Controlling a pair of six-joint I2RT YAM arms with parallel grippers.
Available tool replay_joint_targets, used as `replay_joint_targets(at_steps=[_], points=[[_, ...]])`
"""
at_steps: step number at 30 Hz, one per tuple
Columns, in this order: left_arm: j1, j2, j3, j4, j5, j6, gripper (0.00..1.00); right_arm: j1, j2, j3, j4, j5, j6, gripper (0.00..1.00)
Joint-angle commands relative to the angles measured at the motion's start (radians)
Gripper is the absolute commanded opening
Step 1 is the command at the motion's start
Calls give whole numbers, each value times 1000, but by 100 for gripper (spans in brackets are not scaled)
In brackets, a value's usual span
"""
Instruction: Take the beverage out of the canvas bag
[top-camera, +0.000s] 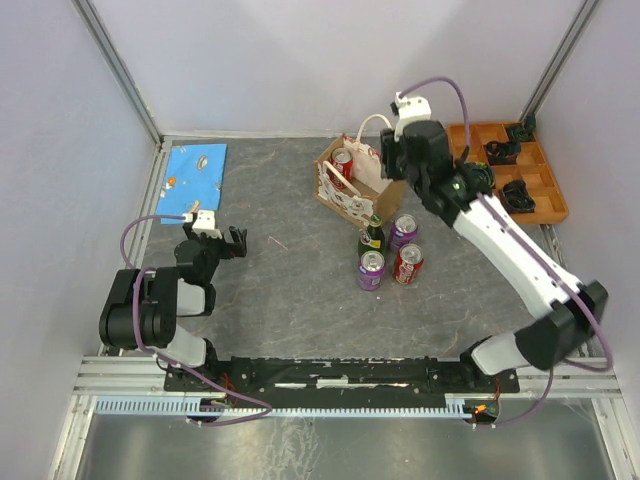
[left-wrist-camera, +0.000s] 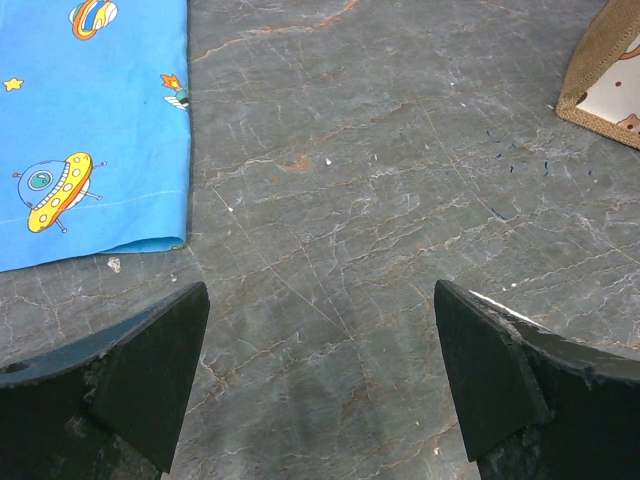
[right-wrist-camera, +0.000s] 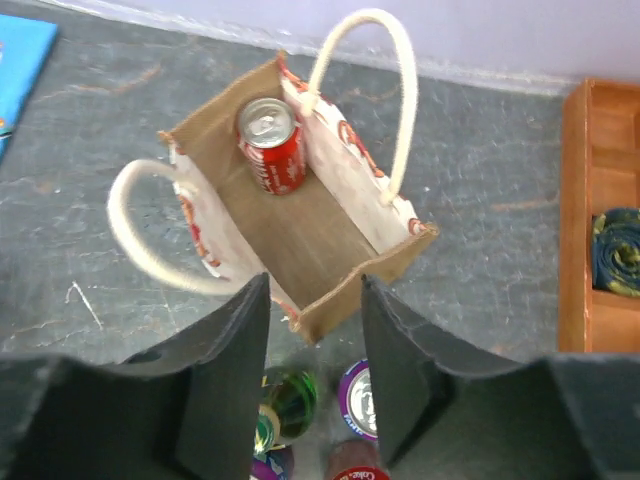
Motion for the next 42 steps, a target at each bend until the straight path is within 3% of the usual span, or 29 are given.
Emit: replay_joint_targets(at_steps=[1,6,8,10,13,20,22,30,34,42], points=[[3,1,8,58,-18,16,99,-59,193,213,-47,-62,22,44],[3,1,8,59,-17,15,99,-69,400,451,-139,-126,14,16],[3,2,8,59,-18,15,99,-72,458,497,-157,-144,18,11],[3,1,8,58,-17,15,99,-75,518,549,-182,-174,24,12],[2,2,8,59,-17,15,99,-80,599,607,-204,-219,27,21],[2,1,8,59,-17,16,99,-85,728,693,-194,-273,40,69],[3,2,8,59,-17,15,99,-84,761,722,-201,-270,40,76],[3,2,8,59,-17,15,99,-86,868,819,-218,-239,30,84],[3,2,8,59,-18,15,99,-88,927,866,-227,-231,25,94],[3,2,8,58,-18,15,99,-90,1003,923,-223,-196,21,96]])
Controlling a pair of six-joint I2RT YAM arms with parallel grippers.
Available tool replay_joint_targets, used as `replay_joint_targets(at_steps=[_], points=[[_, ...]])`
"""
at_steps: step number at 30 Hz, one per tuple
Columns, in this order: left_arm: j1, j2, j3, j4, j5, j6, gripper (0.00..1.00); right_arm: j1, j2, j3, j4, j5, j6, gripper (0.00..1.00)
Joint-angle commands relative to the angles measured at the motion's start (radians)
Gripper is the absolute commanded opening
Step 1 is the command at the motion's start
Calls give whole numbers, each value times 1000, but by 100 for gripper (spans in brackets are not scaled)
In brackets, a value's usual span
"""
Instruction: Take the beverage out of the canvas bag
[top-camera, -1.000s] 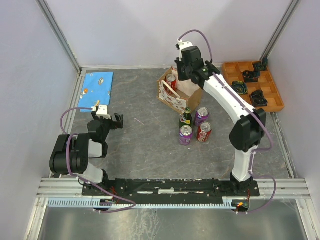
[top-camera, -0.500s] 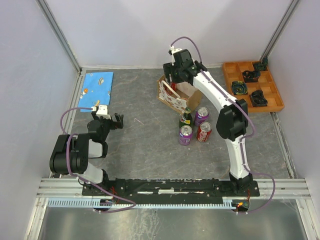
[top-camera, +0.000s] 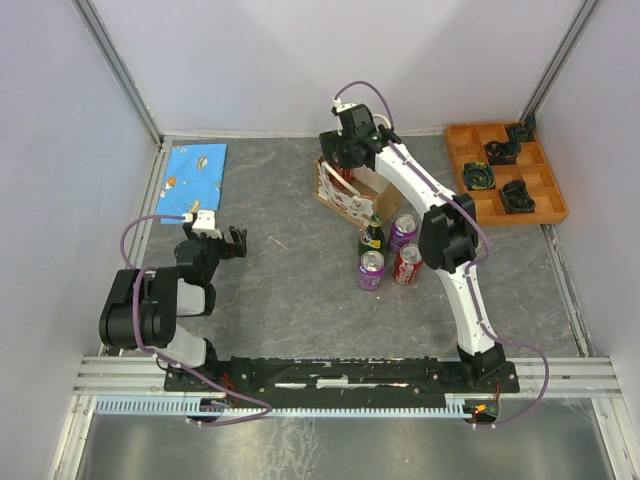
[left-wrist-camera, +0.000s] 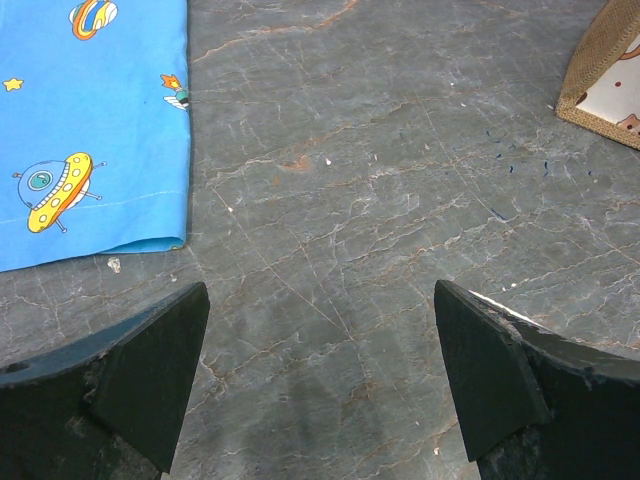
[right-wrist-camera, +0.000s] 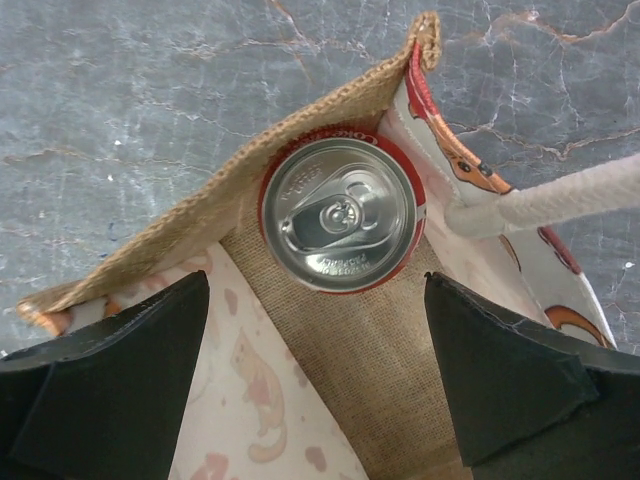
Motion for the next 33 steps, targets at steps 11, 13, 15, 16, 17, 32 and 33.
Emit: replay_joint_targets(at_steps=[11,13,15,16,17,32,33], points=[[2,1,8,59,-17,15,99,-6,100,95,81,98,-30,95],[3,2,8,59,-17,15,99,-5,113,98,92,107,-40,92],[3,3,8,59,-17,16,99,-6,120,98,105,112,-50,85],[3,1,8,59,-16,16,99,-5,123,98,112,112,-55,81],[2,3,8,59,-16,15,99,-5,125,99,117,113,-57,76],[3,3,8,58,-17,15,99,-6,-9,67,185,80,-91,0],[3,2,8,59,-17,15,99,-6,-31,64,193,80,-94,0]])
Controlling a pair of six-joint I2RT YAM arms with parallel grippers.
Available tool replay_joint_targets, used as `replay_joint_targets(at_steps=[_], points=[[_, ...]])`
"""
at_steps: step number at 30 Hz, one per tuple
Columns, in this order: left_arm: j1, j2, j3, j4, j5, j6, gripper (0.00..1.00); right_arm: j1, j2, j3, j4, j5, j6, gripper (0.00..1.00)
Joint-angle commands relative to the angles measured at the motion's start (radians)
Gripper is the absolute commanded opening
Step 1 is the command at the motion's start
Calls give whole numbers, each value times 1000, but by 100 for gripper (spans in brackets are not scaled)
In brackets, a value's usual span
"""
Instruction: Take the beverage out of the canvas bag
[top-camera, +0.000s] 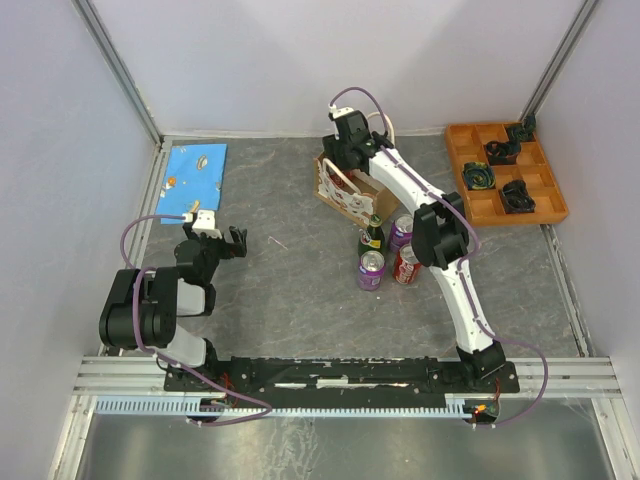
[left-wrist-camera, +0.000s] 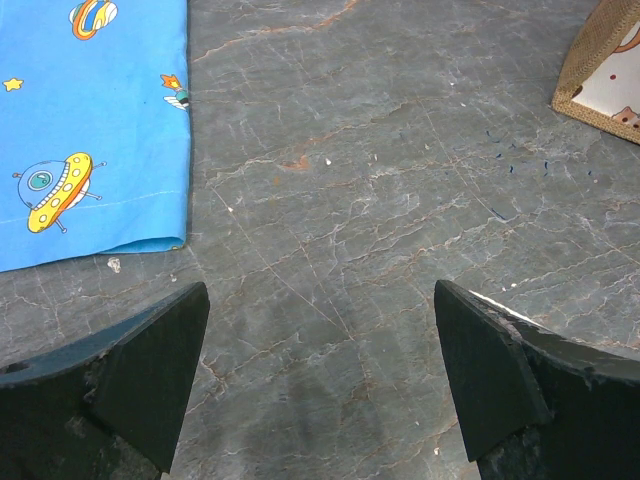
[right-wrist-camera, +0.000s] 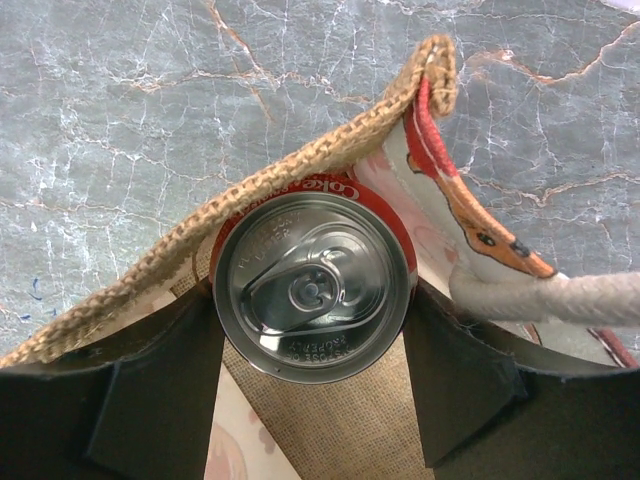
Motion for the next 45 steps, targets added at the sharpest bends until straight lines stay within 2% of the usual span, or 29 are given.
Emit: replay_joint_targets(at_steps=[1,6,15,22,27,38,45], points=[[3,1,8,59,-16,15,99,-3,-170,13,112,-1,-35,0],[3,1,8,59,-17,15,99,-2,-280,-33,181,-10,-54,0],[3,1,8,57,-17,17,99,12,-542,-286,399,-70,-106,0],[3,2,8,58,-18,16,99,109,-771,-495,505,-70,-229,0],[3,2,7,58,-17,15,99,156,-876,-610,517,-144,-213,0],[3,2,8,58,-17,15,99,266,-909,-750,417,-204,-168,0],[3,1,8,57,-18,15,99,294,-903,-860,344,-114,-129,0]])
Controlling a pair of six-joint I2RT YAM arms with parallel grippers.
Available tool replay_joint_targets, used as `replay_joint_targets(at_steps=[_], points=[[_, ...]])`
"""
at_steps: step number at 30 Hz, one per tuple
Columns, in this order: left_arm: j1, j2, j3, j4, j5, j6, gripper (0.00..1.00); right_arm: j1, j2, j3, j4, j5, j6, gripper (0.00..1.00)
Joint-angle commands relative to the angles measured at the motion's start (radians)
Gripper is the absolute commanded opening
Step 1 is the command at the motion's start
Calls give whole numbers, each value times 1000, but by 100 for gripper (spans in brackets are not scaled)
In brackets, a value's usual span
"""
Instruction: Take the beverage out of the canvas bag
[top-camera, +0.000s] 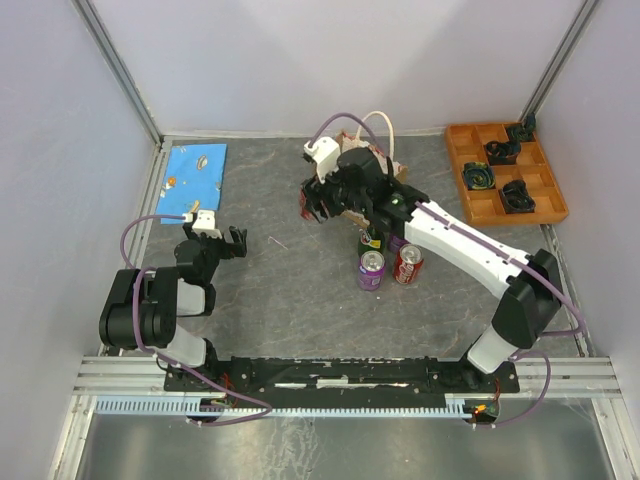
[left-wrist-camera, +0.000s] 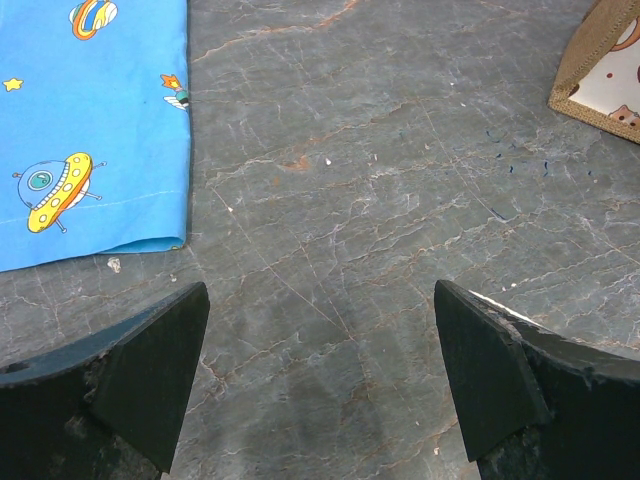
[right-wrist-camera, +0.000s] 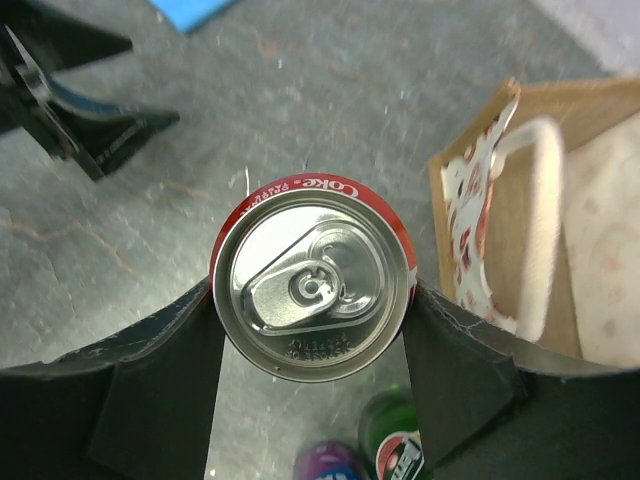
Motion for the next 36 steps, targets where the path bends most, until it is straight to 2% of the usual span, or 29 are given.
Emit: replay_joint_targets(at_steps=[1,11,31,33,36], points=[[3,2,8,57,-18,15,99,9,-42,-41,62,69,38,0],[3,0,7,57,-18,15,99,10,16,-195,116,97,117,0],[3,2,8,59,-19,15,99,10,108,-240,104,86,137,0],[3,2,8,59,-18,15,99,10,116,-242,102,83,139,3],[3,2,8,59,-17,16,99,10,125,-241,99,76,140,15]])
